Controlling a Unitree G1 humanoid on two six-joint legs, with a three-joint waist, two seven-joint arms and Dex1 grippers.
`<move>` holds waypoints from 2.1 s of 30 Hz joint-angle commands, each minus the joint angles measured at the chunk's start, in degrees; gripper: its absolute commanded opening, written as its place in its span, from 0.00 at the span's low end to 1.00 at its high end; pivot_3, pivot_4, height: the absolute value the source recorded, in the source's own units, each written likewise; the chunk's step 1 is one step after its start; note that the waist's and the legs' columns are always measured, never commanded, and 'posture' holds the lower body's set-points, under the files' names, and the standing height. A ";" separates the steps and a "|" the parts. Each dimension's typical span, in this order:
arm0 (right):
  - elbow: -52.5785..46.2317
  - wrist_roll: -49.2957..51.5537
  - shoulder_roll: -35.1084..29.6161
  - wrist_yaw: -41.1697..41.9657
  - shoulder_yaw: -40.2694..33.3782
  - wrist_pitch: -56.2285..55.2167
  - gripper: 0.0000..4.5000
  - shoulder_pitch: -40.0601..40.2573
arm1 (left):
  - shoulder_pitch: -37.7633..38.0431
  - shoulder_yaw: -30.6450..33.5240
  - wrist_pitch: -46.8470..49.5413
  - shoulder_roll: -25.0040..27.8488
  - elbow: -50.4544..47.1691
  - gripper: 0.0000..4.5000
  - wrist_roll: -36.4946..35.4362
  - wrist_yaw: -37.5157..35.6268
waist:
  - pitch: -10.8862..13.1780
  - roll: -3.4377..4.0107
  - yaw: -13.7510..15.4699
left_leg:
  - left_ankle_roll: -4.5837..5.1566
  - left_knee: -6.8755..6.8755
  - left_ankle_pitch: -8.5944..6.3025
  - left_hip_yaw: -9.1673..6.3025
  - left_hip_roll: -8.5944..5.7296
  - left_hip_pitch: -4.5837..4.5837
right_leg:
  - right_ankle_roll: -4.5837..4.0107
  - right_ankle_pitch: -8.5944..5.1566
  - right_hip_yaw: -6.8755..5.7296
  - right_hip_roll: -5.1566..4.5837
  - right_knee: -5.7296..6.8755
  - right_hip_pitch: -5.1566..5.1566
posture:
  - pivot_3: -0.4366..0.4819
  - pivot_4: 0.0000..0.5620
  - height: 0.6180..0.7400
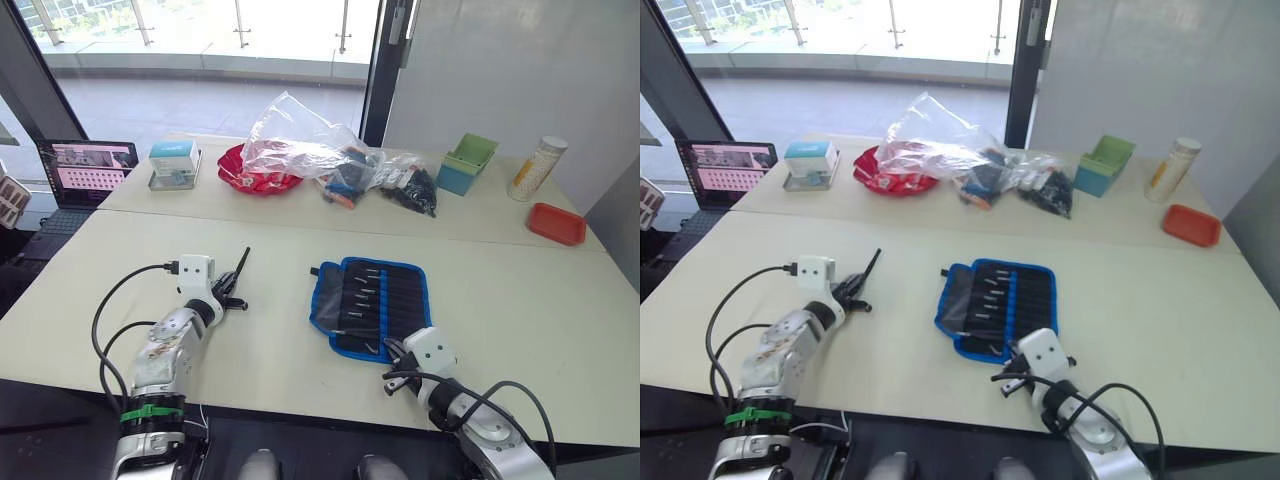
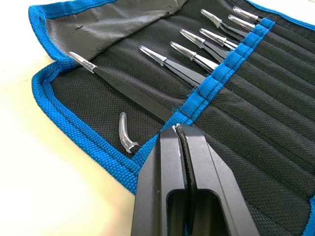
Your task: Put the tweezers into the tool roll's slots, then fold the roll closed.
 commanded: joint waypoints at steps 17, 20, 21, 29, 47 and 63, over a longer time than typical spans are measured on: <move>4.19 -0.92 -0.27 0.07 0.22 3.85 0.00 1.02 | -12.07 -11.99 11.26 13.81 -4.76 0.06 -9.33 -24.11 | 0.45 -0.27 -1.29 | -0.02 -0.12 0.05 0.08 0.03 -0.41 | -0.05 0.00 0.10 0.05 0.16 -0.66 | 0.48 0.27 0.86; 3.62 -0.93 -0.27 -0.09 0.19 3.87 0.00 1.75 | -9.64 -8.11 9.43 12.18 -5.98 0.25 -9.72 -20.19 | 0.48 -0.31 -1.24 | -0.02 -0.14 0.05 0.07 0.05 -0.55 | -0.07 0.01 0.08 0.04 0.17 -0.78 | 0.48 0.27 0.86; 3.54 -0.92 -0.30 -0.11 0.21 3.91 0.00 1.84 | -7.99 -7.35 8.36 12.01 -7.39 0.31 -8.90 -18.75 | 0.48 -0.32 -1.17 | -0.02 -0.14 0.05 0.07 0.05 -0.57 | -0.07 0.01 0.08 0.03 0.17 -0.79 | 0.48 0.27 0.86; 3.34 -0.49 -1.16 0.41 -0.38 4.30 0.00 1.48 | 7.29 -0.03 6.76 11.57 -22.38 0.91 -6.74 -7.82 | 0.48 -0.36 -0.85 | -0.03 -0.14 0.06 0.06 0.05 -0.61 | -0.08 0.02 0.07 -0.03 0.14 -0.79 | 0.48 0.27 0.86; 3.04 -0.50 -2.29 1.88 -0.65 4.53 0.00 0.96 | 15.47 -4.49 15.82 7.07 -24.10 0.91 3.55 9.62 | 0.61 -0.48 0.40 | -0.11 -0.13 0.10 0.07 0.03 -0.44 | -0.11 0.03 0.05 -0.06 0.14 -0.69 | 0.48 0.27 0.86; 3.75 -0.71 -1.04 0.80 0.45 4.85 0.00 -0.99 | -5.27 -12.39 3.10 -1.54 10.95 0.66 10.02 4.02 | -0.10 0.35 1.26 | -0.14 -0.12 0.27 0.07 -0.10 0.38 | 0.22 -0.12 0.03 -0.09 0.11 -0.05 | 0.48 0.27 0.86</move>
